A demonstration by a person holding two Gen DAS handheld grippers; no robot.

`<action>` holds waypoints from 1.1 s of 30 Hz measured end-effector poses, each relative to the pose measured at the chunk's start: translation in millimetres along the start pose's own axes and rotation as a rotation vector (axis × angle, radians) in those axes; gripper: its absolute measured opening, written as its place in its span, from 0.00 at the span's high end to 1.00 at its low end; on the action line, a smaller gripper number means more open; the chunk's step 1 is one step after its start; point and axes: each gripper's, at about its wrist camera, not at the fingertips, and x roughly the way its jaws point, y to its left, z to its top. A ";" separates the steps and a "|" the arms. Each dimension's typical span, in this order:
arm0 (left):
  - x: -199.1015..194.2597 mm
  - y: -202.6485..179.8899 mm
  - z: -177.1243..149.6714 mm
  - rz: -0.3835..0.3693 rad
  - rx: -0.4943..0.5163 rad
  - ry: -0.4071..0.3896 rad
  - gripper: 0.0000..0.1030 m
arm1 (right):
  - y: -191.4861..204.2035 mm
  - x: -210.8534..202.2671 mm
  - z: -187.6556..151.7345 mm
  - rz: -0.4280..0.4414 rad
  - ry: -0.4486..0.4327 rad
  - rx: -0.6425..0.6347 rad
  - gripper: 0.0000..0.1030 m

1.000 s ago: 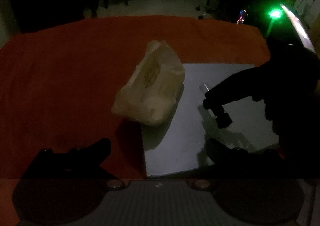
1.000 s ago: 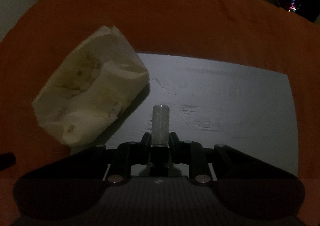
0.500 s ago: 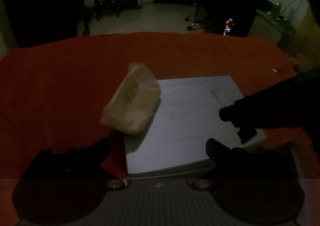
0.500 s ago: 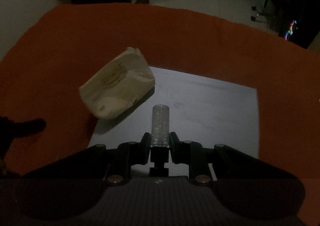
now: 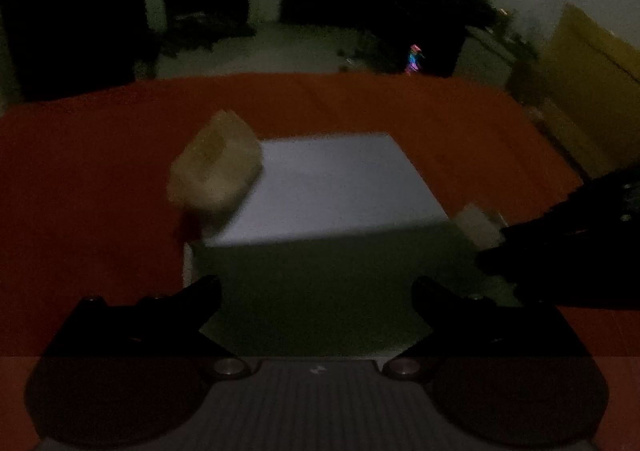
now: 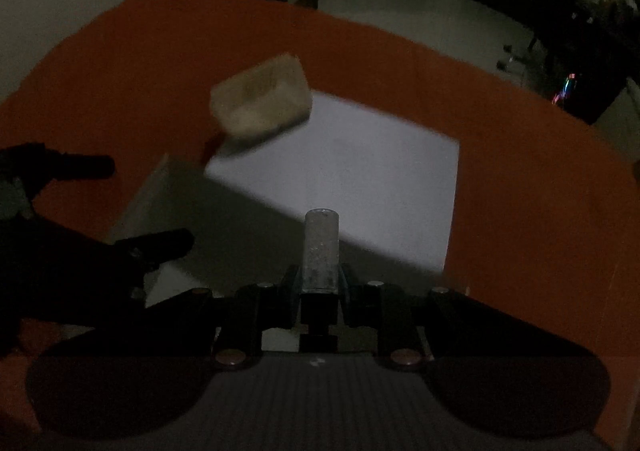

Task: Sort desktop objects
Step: 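Lift the black marker with the right tool and carry it into the box, then open the right tool releasing the marker inside the box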

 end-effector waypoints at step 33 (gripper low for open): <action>56.6 -15.6 -74.4 0.055 0.087 0.260 0.00 | 7.9 96.2 -102.8 -0.062 0.116 0.083 0.78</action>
